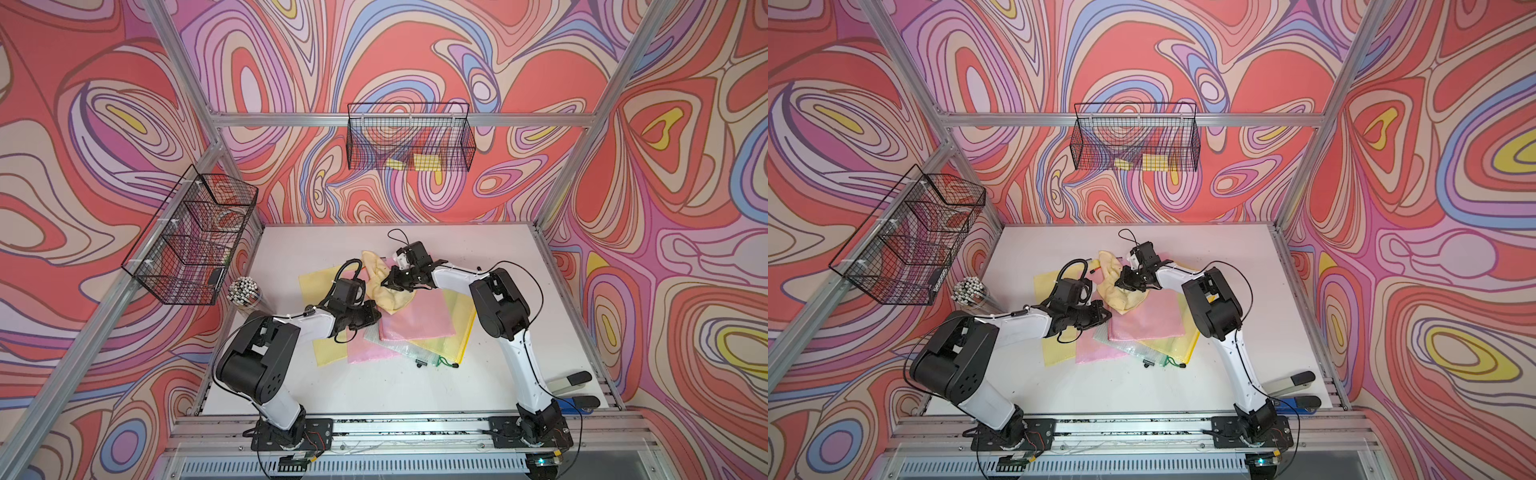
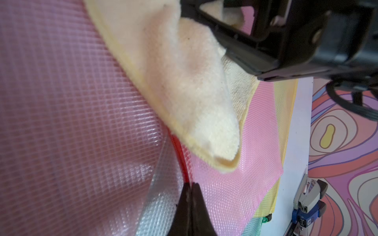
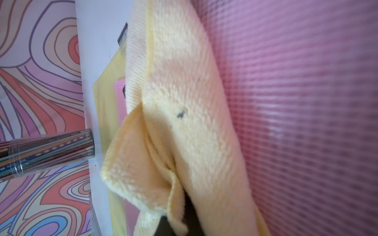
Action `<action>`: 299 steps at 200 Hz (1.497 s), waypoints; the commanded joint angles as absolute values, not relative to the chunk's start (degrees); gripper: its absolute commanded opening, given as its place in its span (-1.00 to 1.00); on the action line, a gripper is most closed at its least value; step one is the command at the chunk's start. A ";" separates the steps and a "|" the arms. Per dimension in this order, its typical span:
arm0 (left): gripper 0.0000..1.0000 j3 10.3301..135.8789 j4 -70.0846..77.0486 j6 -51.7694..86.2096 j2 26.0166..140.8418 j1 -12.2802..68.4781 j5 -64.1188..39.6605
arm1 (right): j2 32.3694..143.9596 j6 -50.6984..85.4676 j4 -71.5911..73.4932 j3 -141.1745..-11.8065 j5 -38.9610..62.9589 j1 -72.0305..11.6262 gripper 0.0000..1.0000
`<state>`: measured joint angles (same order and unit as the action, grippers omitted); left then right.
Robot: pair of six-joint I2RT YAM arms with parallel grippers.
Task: Wipe the document bag
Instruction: Wipe the dirt from the document bag, then pick up the document bag.
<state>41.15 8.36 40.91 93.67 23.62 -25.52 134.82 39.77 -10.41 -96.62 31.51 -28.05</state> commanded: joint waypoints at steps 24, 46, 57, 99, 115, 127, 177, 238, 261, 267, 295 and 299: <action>-1.00 40.65 6.62 40.39 91.14 23.53 -25.05 | 129.55 37.05 -11.27 -84.92 30.44 -14.50 -1.00; -1.00 41.29 6.59 40.34 91.57 23.54 -25.70 | 127.63 33.93 -13.39 -82.48 29.62 -9.75 -1.00; -1.00 41.31 6.89 40.42 91.76 23.56 -25.98 | 127.14 33.49 -13.70 -82.36 29.56 -8.89 -1.00; -1.00 41.25 7.56 40.96 92.52 23.51 -27.26 | 127.63 36.45 -12.22 -88.95 30.62 -16.54 -1.00; -1.00 41.13 7.61 40.96 92.77 23.57 -27.56 | 130.98 37.97 -12.10 -94.78 31.64 -20.82 -1.00; -1.00 41.21 7.57 40.87 93.07 23.64 -27.84 | 134.72 39.10 -12.50 -99.98 32.84 -23.35 -1.00; -1.00 41.60 6.70 40.72 92.90 23.61 -28.12 | 146.00 41.47 -15.54 -114.56 34.75 -25.18 -1.00; -1.00 41.22 5.81 40.39 91.98 23.62 -27.30 | 140.02 41.93 -10.01 -100.56 35.07 -14.31 -1.00; -1.00 41.31 5.72 40.26 92.10 23.58 -27.33 | 134.93 39.51 -9.68 -93.24 34.68 -8.67 -1.00; -1.00 41.31 5.63 40.18 92.11 23.61 -27.31 | 133.70 38.66 -9.90 -91.55 34.52 -7.39 -1.00; -1.00 41.31 5.80 40.18 92.46 23.57 -27.26 | 128.89 35.35 -11.56 -86.35 34.20 -2.95 -1.00; -1.00 41.31 5.80 40.24 92.56 23.60 -27.27 | 128.16 35.02 -11.71 -85.88 34.14 -2.83 -1.00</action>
<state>41.06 7.03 40.56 92.68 23.64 -27.42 131.59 38.94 -8.47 -89.56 37.21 -4.10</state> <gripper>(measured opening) 0.047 0.050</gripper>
